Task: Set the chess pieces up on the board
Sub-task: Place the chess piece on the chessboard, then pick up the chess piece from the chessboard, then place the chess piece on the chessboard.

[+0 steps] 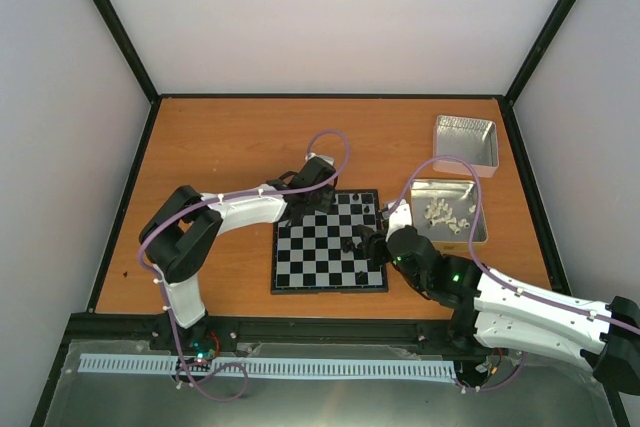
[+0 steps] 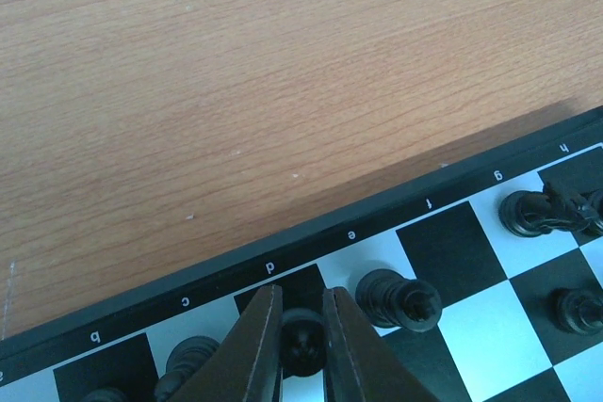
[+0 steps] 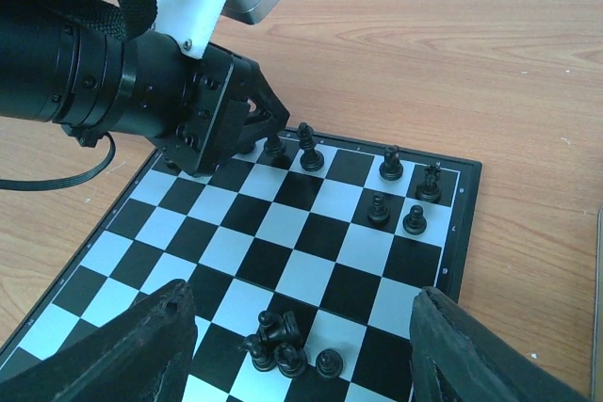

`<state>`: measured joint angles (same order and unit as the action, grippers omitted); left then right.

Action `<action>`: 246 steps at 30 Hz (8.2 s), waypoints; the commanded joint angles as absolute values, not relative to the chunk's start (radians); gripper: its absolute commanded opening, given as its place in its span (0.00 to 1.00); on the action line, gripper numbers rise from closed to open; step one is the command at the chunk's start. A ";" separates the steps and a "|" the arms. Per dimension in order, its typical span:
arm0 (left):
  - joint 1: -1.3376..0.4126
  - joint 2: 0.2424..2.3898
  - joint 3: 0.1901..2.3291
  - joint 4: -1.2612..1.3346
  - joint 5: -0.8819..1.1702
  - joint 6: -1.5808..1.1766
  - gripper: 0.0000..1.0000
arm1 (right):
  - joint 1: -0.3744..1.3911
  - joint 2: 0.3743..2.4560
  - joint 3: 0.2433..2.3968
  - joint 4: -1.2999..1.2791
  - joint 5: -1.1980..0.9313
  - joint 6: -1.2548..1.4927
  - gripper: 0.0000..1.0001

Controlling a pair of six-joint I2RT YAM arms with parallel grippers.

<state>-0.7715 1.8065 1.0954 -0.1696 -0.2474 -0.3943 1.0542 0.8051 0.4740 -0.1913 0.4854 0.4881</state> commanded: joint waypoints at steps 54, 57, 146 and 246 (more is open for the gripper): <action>-0.752 1.169 0.840 -0.165 -0.379 -0.411 0.56 | 1.023 1.078 0.696 -0.686 0.267 0.811 0.61; -0.748 1.068 0.767 -0.156 -0.378 -0.423 0.59 | 1.023 1.110 0.694 -0.696 0.180 0.853 0.61; -0.744 0.903 0.603 -0.107 -0.284 -0.462 0.63 | 0.988 1.372 0.818 -0.511 0.152 0.884 0.11; -0.745 1.140 0.466 0.591 0.146 -0.547 0.23 | 0.792 1.280 0.673 0.378 -0.178 1.696 0.19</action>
